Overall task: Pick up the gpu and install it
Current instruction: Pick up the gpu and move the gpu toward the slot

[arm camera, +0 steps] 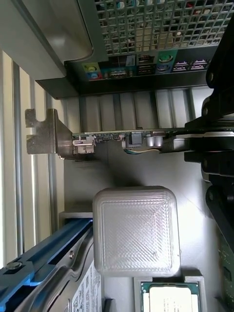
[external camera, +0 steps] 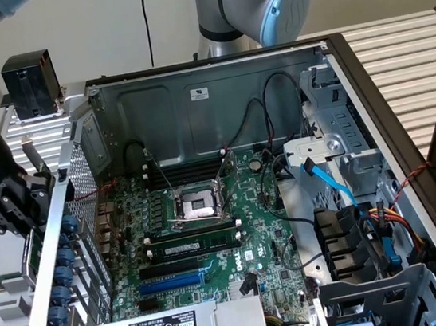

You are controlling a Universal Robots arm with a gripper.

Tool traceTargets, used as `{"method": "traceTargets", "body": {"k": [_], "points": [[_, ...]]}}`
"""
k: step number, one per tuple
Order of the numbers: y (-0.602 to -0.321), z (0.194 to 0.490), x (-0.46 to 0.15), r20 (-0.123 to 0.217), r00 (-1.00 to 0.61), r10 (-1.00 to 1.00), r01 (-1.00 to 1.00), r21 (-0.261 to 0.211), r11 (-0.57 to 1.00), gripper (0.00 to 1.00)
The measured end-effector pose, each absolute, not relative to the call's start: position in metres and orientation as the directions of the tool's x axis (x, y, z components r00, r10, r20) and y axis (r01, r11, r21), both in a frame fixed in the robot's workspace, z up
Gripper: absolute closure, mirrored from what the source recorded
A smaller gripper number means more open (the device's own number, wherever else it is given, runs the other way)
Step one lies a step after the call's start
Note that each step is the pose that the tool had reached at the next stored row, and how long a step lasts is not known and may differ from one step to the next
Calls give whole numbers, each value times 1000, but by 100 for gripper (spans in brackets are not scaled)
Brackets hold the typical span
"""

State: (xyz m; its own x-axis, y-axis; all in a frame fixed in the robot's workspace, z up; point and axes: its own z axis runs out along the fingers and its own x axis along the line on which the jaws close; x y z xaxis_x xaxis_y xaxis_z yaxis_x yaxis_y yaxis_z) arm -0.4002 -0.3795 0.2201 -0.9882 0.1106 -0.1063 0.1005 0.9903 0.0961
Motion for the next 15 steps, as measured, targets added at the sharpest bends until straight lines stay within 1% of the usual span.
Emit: {"method": "traceTargets", "body": {"k": [4, 12, 15], "points": [[-380, 221, -399, -93, -989, 111, 102, 96, 990, 72], [-380, 233, -399, -79, -991, 111, 103, 94, 990, 72], [-380, 243, -399, -75, -991, 110, 103, 94, 990, 72]]}}
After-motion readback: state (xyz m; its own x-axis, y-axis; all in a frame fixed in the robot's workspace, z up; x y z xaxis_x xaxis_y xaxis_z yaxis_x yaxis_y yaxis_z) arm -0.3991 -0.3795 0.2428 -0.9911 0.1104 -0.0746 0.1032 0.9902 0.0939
